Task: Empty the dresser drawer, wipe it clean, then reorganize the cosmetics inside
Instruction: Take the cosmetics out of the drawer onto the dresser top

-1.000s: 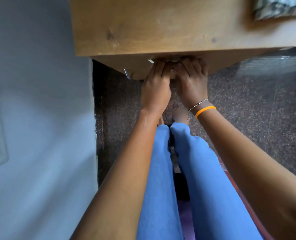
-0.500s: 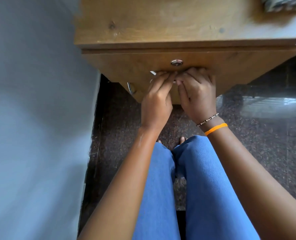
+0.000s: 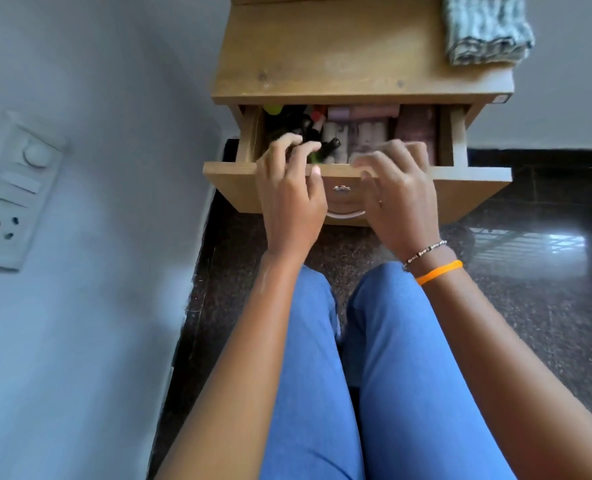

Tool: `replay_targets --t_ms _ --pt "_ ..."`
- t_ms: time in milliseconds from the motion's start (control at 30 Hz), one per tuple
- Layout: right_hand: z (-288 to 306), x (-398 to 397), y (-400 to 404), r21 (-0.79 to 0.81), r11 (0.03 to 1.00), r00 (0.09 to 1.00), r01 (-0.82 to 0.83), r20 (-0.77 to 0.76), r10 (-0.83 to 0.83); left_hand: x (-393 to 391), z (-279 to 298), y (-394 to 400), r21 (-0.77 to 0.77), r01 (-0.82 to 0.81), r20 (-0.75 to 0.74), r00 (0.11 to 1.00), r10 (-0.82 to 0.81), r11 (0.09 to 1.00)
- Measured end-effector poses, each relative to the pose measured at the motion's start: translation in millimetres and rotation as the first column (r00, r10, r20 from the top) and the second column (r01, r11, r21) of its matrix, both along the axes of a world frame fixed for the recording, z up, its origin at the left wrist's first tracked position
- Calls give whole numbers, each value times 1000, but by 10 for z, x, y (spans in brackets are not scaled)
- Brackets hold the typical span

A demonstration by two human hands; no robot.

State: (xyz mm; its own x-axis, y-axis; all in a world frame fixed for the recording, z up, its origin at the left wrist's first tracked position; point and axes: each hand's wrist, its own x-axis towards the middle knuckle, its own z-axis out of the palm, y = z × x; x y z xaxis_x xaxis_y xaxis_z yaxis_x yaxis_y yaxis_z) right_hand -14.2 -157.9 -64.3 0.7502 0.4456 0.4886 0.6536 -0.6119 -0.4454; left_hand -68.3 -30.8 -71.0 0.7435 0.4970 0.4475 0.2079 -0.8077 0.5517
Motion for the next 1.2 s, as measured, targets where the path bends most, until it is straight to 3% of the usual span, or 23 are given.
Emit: replay_targets --t_ms 100,167,767,1067,1200 --pt "9 91 7 -141 990 990 -12 -142 -8 -5 -32 71 1 61 -165 984 -60 998" --pt "-47 56 -21 -205 978 974 -47 -225 0 -83 -58 88 2 88 -197 977 -86 996" --pt "-2 -670 -352 -92 988 898 -121 -434 69 -743 -37 -145 -76 -21 -232 973 3 997" --pt "106 -811 -429 -147 975 852 -167 -519 68 -870 26 -222 -118 -59 -347 938 15 991" --pt "198 -643 -399 -247 951 821 -186 -571 13 -785 115 -205 -208 -67 -415 910 -26 976"
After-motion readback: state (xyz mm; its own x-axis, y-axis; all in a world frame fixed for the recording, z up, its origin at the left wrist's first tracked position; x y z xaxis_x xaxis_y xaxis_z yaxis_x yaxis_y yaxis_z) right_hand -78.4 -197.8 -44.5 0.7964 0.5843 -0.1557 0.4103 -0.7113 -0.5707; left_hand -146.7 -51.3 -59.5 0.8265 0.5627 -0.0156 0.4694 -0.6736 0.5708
